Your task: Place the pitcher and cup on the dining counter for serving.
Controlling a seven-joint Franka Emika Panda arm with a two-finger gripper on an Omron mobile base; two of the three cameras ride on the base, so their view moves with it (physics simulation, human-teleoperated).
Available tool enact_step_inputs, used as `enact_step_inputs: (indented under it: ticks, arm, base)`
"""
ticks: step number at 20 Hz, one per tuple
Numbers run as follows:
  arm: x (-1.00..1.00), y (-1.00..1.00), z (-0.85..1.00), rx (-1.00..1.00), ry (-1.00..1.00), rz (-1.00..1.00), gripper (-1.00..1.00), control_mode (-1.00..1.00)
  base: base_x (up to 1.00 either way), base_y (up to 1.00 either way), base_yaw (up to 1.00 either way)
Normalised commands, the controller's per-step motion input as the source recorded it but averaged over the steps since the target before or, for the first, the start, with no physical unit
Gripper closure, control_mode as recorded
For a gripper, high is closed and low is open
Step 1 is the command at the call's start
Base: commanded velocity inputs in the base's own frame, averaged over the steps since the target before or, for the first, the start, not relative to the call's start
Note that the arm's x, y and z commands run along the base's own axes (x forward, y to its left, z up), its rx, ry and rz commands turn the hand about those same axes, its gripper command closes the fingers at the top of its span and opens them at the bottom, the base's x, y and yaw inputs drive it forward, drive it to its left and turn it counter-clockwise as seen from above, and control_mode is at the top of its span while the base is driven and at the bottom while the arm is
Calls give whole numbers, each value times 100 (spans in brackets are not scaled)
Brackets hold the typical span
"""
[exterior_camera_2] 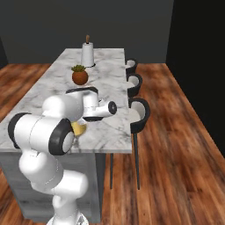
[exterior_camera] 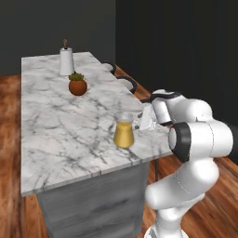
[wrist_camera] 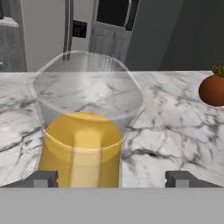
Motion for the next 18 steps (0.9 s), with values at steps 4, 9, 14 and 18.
enact_step_inputs:
  ticks: [4, 9, 14, 18]
  arm:
    - [-51, -74, 5, 0, 0, 0, -100, -100]
    - [-64, -61, 26, 0, 5, 0, -100, -100]
    - [-86, -20, 83, 0, 17, -10, -100, -100]
    - [-86, -1, 100, 0, 33, -21, -100, -100]
  base:
    - [0, 0, 0]
    - [0, 0, 0]
    - [0, 0, 0]
    - [0, 0, 0]
